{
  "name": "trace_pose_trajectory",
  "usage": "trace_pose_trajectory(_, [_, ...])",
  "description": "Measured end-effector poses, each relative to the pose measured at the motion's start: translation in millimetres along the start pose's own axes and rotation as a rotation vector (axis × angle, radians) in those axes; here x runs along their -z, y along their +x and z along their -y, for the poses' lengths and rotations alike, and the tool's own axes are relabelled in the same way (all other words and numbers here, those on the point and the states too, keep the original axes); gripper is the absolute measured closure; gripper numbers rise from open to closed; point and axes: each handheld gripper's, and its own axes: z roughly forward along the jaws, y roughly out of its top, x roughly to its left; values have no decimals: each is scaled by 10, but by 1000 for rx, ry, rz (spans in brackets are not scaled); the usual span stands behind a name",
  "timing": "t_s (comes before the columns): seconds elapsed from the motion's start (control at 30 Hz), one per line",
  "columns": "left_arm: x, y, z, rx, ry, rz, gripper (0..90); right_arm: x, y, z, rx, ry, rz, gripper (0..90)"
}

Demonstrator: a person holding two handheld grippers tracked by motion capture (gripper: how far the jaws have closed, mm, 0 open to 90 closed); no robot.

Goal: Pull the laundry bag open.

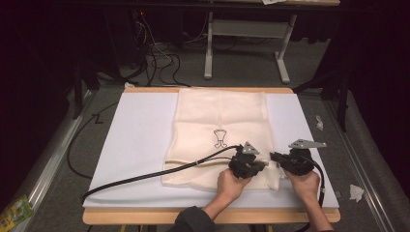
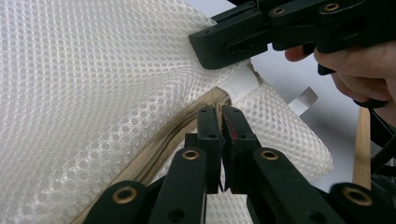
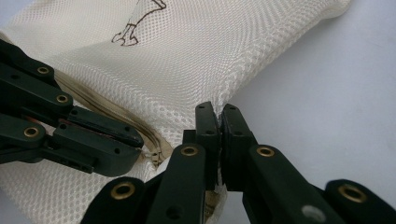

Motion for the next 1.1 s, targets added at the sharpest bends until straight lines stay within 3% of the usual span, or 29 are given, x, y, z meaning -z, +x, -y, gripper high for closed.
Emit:
trace_pose_trajectory(0.37, [82,53,37,4,-4,-27,870,-25,2,-6,4,11,19,886])
trace_pose_trajectory(0.93, [178,41,39,-39,-4,-57,870,-52,10,-4,-2,15,24,885])
trace_pose_trajectory(1.1, [200,60,53,-27,-12,-51,870,-74,25,-9,4,17,25,886])
